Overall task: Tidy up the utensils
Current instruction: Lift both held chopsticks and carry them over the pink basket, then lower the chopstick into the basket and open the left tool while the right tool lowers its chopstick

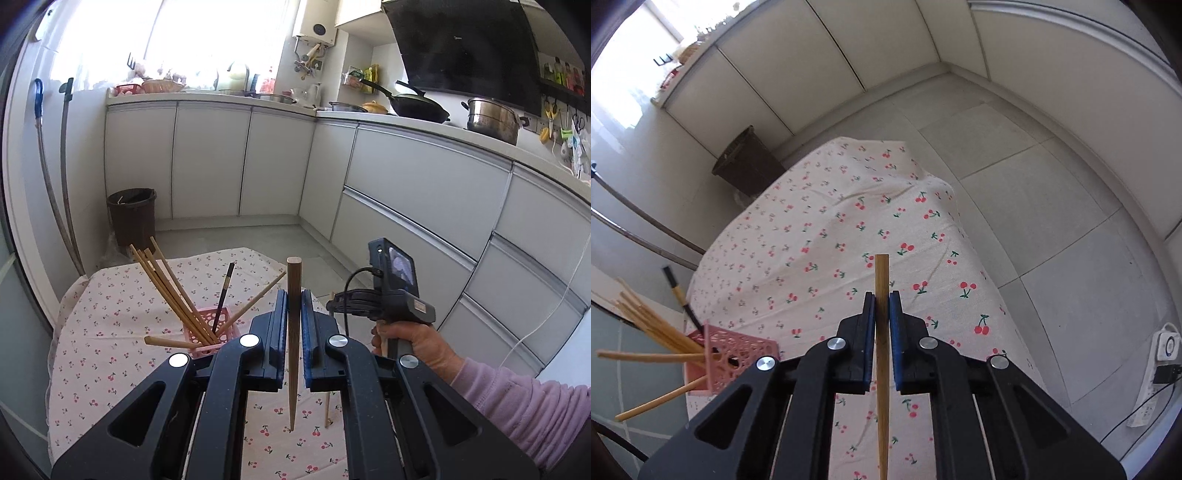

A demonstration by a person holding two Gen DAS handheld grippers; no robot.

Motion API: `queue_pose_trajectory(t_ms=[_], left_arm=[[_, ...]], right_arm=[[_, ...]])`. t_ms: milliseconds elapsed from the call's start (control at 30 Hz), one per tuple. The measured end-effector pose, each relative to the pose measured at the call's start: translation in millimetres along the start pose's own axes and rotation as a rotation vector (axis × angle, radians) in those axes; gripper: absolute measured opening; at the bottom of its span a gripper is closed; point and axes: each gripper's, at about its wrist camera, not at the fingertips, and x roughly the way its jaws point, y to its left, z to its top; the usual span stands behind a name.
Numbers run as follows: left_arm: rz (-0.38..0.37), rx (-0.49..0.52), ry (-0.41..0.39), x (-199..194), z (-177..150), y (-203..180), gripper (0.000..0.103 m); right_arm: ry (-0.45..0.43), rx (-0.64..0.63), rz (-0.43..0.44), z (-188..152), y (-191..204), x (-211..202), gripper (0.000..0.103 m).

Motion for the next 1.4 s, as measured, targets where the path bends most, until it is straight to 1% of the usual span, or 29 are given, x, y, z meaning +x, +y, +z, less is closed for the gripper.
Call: queue_pose_trajectory(t_ms=[133, 333, 467, 633, 700, 800, 900, 967, 1133, 1267, 1300, 1333, 1367, 1400], left_arm=[[0.002, -0.041, -0.017, -8, 8, 6, 0.007], [0.021, -0.07, -0.039, -18, 19, 9, 0.007], [0.06, -0.07, -0.061, -23, 33, 14, 0.007], [0.105, -0.113, -0.122, -32, 57, 29, 0.007], [0.118, -0.134, -0.14, -33, 67, 35, 0.007], [0.163, -0.149, -0.17, -31, 80, 41, 0.007], [0.216, -0.156, -0.202, -25, 87, 43, 0.006], [0.24, -0.157, -0.213, -18, 88, 44, 0.006], [0.277, -0.163, -0.193, 7, 86, 46, 0.006], [0.308, -0.153, -0.189, 29, 77, 49, 0.007], [0.298, -0.157, -0.185, 36, 73, 51, 0.008], [0.275, -0.168, -0.159, 45, 68, 55, 0.009], [0.286, -0.175, -0.121, 53, 64, 58, 0.014], [0.308, -0.182, -0.107, 55, 62, 61, 0.024]], right_arm=[[-0.054, -0.04, 0.076, -5, 11, -48, 0.008], [-0.103, -0.108, 0.147, -12, 27, -101, 0.008], [-0.151, -0.145, 0.201, -7, 43, -134, 0.008], [-0.229, -0.19, 0.242, 4, 58, -176, 0.008], [-0.25, -0.197, 0.27, 9, 61, -191, 0.008], [-0.28, -0.194, 0.322, 14, 65, -210, 0.008], [-0.296, -0.182, 0.374, 18, 70, -223, 0.008], [-0.305, -0.188, 0.391, 21, 75, -228, 0.008], [-0.315, -0.224, 0.42, 24, 91, -235, 0.008], [-0.333, -0.248, 0.426, 30, 102, -233, 0.008], [-0.335, -0.252, 0.426, 31, 104, -231, 0.008], [-0.334, -0.253, 0.427, 32, 106, -229, 0.008], [-0.33, -0.251, 0.429, 33, 107, -226, 0.008], [-0.323, -0.247, 0.431, 34, 108, -222, 0.008]])
